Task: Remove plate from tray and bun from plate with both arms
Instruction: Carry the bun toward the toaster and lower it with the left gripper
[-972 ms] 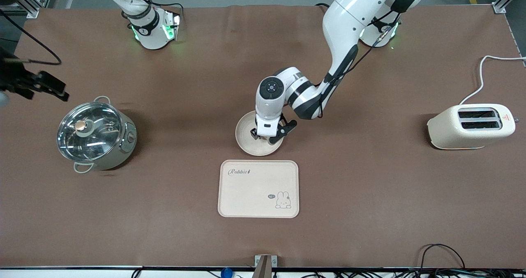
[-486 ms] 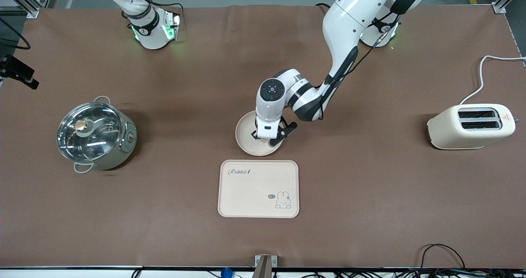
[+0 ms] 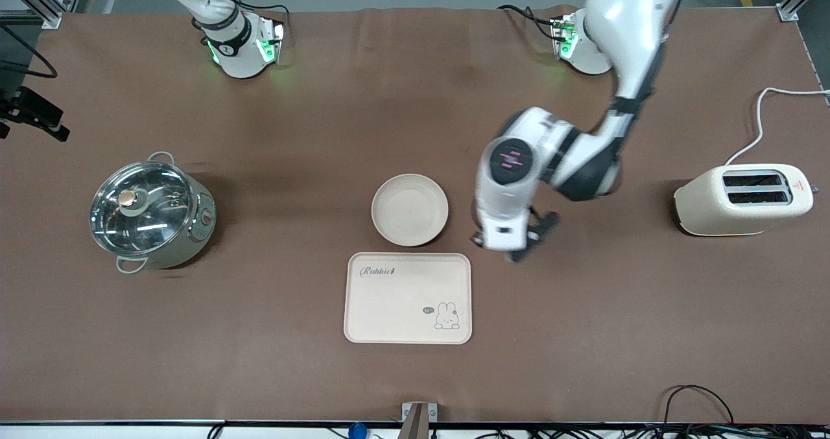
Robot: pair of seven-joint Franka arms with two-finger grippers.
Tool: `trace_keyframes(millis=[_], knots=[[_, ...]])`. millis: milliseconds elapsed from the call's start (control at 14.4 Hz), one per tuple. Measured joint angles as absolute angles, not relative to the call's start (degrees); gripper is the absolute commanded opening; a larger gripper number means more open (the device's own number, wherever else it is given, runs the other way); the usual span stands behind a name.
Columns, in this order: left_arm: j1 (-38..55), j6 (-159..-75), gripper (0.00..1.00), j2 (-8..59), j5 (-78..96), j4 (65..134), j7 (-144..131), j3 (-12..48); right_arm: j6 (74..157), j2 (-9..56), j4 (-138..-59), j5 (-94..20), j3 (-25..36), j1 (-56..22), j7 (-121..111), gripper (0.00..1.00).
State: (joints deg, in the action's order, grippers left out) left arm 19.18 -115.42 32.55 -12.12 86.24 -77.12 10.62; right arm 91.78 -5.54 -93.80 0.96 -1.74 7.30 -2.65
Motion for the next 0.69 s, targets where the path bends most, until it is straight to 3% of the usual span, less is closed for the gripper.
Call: trace_keyframes(millis=[347, 486, 556, 694], knots=[[5.9, -118.6, 0.26, 38.7, -14.5, 89.2, -72.8, 10.5, 90.8, -5.5, -93.9, 1.0, -1.8, 6.6, -2.6, 1.00], [3.5, -120.5, 0.34, 41.9, -14.6, 89.1, -72.5, 10.6, 90.8, -5.5, -93.9, 1.0, -1.7, 6.6, -2.6, 1.00], [3.2, -121.1, 0.45, 43.0, -14.6, 89.2, -72.5, 10.6, 90.8, -5.5, -93.9, 1.0, -1.7, 6.6, -2.6, 1.00], [3.2, -121.7, 0.83, 44.1, -14.6, 89.1, -72.5, 10.7, 90.7, -5.5, -93.9, 1.0, -1.7, 6.6, -2.6, 1.00]])
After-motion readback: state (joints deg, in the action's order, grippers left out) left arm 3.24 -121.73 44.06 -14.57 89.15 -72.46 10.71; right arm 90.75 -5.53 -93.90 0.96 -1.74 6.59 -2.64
